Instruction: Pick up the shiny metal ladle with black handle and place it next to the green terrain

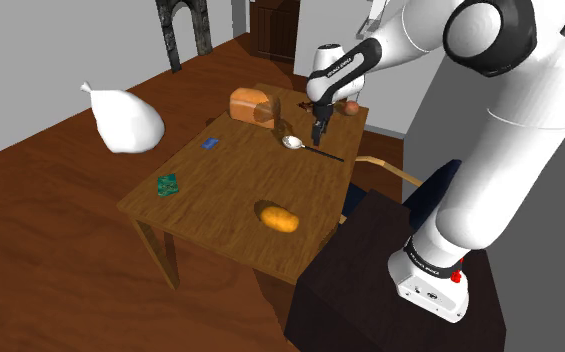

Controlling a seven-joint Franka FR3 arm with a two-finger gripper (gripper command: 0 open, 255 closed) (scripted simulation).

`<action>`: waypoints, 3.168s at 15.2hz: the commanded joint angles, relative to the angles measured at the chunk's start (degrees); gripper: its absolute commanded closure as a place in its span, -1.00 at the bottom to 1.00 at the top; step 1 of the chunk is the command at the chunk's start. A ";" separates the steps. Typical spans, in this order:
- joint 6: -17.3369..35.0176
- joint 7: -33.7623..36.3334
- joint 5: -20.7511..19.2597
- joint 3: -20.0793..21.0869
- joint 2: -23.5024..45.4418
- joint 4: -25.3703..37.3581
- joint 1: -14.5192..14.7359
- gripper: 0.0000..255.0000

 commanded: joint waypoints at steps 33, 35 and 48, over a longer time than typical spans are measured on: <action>10.21 -7.25 3.16 1.01 28.47 18.83 -6.55 1.00; 10.19 -7.13 3.15 1.02 28.50 18.86 -6.44 1.00; 3.94 -7.08 1.96 -0.10 21.29 17.98 -5.38 1.00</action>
